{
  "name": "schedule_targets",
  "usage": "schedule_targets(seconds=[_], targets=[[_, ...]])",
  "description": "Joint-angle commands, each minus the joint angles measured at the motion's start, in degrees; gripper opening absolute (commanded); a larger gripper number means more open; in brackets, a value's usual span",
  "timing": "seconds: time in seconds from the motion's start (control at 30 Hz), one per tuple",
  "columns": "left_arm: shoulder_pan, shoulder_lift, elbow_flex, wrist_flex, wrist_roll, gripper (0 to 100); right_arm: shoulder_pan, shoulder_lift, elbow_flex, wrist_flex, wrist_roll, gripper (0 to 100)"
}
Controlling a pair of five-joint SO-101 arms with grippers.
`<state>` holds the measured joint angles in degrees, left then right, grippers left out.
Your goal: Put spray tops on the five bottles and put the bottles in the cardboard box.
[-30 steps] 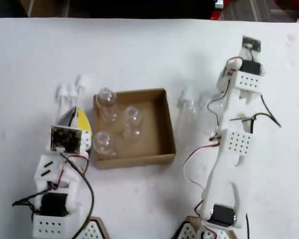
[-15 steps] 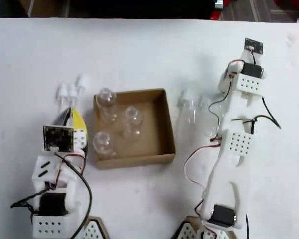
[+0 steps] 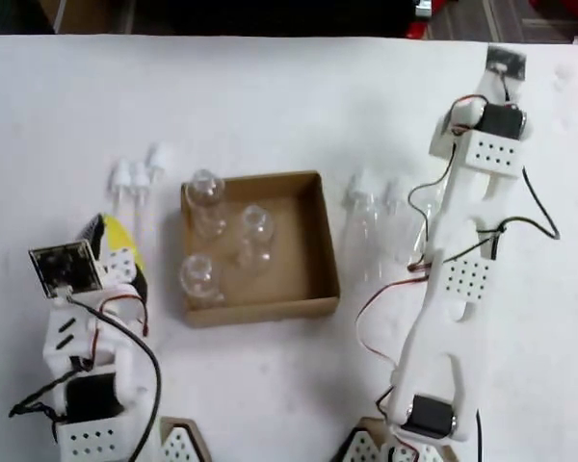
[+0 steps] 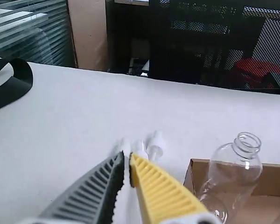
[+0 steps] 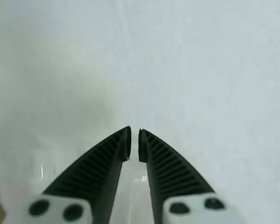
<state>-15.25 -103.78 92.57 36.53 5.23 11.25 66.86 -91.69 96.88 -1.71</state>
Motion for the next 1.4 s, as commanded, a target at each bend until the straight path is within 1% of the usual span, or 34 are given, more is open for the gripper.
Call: schedule_targets(seconds=[0.0, 0.17, 0.23, 0.37, 0.43, 0.67, 0.97, 1.17, 1.37], targets=[[-0.92, -1.01, -3.43, 0.09, 0.00, 3, -0.40, -4.62, -2.11, 1.54, 0.09, 1.5], [-0.92, -1.01, -3.34, 0.00, 0.00, 3, 1.10, -2.77, -2.73, 1.36, 0.09, 1.9], [-0.92, -1.01, -3.34, 0.00, 0.00, 3, 1.45, -2.24, -2.64, 1.36, -0.18, 3.7], [-0.92, -1.01, -3.34, 0.00, 0.00, 3, 0.75, -0.92, -2.11, 1.63, -0.35, 17.3], [-0.92, -1.01, -3.34, 0.00, 0.00, 3, 0.31, 0.40, -2.11, 1.63, -0.35, 21.2], [-0.84, -1.01, -3.16, 0.00, 0.00, 3, -1.10, 4.00, -2.11, 1.54, -0.09, 17.1], [-0.75, -1.01, -3.16, 0.00, 0.00, 3, -1.01, 6.11, -1.93, 2.07, 0.00, 17.0], [0.75, -1.01, -3.16, 0.00, -0.09, 3, -1.36, 5.49, 2.90, 1.98, 0.00, 17.0], [0.75, -1.01, -3.16, 0.00, -0.18, 3, -1.27, 5.58, 4.84, 1.98, 0.00, 16.0]])
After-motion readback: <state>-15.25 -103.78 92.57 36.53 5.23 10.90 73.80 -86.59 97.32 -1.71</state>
